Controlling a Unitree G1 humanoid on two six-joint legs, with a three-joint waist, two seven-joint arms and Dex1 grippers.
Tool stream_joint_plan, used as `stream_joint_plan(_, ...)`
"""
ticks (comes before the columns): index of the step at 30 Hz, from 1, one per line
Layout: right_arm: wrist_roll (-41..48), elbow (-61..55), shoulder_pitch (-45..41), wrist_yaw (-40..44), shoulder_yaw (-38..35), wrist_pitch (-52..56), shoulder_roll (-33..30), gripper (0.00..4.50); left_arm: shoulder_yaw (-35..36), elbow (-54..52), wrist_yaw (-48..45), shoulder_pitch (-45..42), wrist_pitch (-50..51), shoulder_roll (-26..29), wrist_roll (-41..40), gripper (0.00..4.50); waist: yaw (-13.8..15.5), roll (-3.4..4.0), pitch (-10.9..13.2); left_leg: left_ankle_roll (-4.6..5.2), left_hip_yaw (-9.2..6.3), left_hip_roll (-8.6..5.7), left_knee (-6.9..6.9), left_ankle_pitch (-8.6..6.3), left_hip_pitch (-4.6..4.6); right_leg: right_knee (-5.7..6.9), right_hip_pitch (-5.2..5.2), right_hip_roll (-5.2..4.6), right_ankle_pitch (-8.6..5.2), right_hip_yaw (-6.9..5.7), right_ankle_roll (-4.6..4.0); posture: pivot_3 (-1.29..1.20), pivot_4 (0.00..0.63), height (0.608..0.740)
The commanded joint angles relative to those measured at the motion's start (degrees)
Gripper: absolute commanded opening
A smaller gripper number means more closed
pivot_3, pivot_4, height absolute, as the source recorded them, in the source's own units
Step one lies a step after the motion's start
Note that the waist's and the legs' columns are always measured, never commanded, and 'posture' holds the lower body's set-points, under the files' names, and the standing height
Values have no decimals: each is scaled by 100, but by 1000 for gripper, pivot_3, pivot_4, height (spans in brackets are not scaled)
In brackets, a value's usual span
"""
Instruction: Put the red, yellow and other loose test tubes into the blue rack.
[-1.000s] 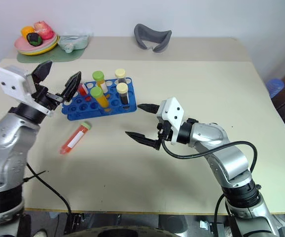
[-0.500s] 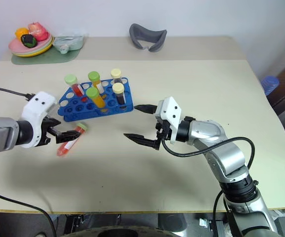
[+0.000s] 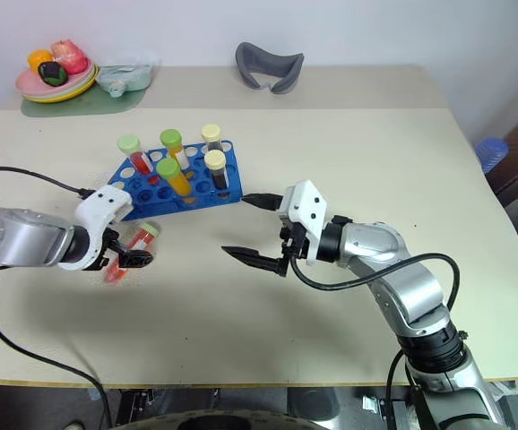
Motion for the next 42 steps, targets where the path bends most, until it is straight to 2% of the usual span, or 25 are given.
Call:
stream_joint_plan(1,13,-256,2,-59,-31,-88,62,4500,-216,178,-214,-207,47,26,386,4446,-5,0,0,0,0,0,0,0,0,0,0,0,0,0,0,0,150,740)
stream_joint_plan(10,-1,-351,100,-182,-46,-100,48,4500,-507,277,-654,-308,47,-7,794,4446,4,4,-2,0,1,-1,1,0,1,1,2,-2,0,1,0,0,150,740)
stream_joint_plan(13,3,-343,84,-198,-38,-103,52,4500,-545,206,-752,-251,47,5,964,3658,3,4,-3,0,0,-1,2,0,2,2,2,-1,0,1,0,0,150,740)
stream_joint_plan(17,14,-317,57,-180,-51,-109,38,4500,-468,158,-806,-148,47,-31,1068,1601,0,4,-3,0,0,-1,2,0,2,2,3,-1,0,1,0,0,150,740)
stream_joint_plan(19,16,-305,41,-169,-50,-106,35,4500,-412,129,-827,-88,47,-33,1112,782,-2,5,-3,0,1,-1,2,0,2,2,3,-1,0,1,0,0,150,740)
stream_joint_plan(23,30,-317,28,-143,-50,-94,22,4500,-144,-69,-963,114,47,143,1109,737,-16,5,-3,0,1,-1,1,0,3,3,2,-1,0,2,0,0,150,740)
stream_joint_plan(26,43,-323,30,-128,-76,-84,0,4500,573,-590,-1398,480,-34,354,1002,737,-56,5,-3,1,2,0,-2,0,2,3,-3,0,0,4,0,0,150,740)
stream_joint_plan(29,65,-341,51,-116,-91,-60,-23,4500,1876,-1387,-2428,1486,-1236,420,1160,737,-87,5,-2,0,3,2,-4,0,-5,2,-10,-2,0,3,0,0,150,740)
stream_joint_plan(32,80,-336,54,-101,-95,-50,-30,4500,2944,-1955,-3183,2482,-2922,87,2000,737,-37,6,-2,-5,10,2,-4,3,-5,0,-10,-6,0,2,-2,0,150,740)
stream_joint_plan(34,75,-279,-1,-84,-69,-55,1,4500,3378,-1954,-3158,2742,-3804,-443,2422,737,6,9,-1,-5,13,3,-4,3,-1,-3,-6,-6,0,5,-3,0,150,740)
stream_joint_plan(36,60,-213,-70,-71,-29,-66,48,4500,3254,-1871,-2854,2694,-4683,-910,3133,737,29,6,-3,-5,14,2,-1,3,3,-7,3,-6,0,4,-3,0,150,740)
stream_joint_plan(39,49,-141,-160,-60,38,-78,142,4500,2686,-1699,-2484,2420,-5797,-1693,4038,737,54,2,-5,-5,12,0,2,2,1,-15,10,-7,2,4,-1,0,150,740)
stream_joint_plan(40,32,-122,-183,-55,68,-90,175,4500,2558,-1596,-2273,2305,-6189,-2108,4269,737,61,1,-6,-4,12,0,2,2,-1,-18,11,-7,2,4,0,0,150,740)
stream_joint_plan(42,-1,-83,-226,-48,112,-113,231,4500,2141,-1268,-1892,2235,-7207,-2672,5189,737,68,-2,-8,-3,12,-2,2,1,-3,-20,10,-9,3,3,1,0,150,740)
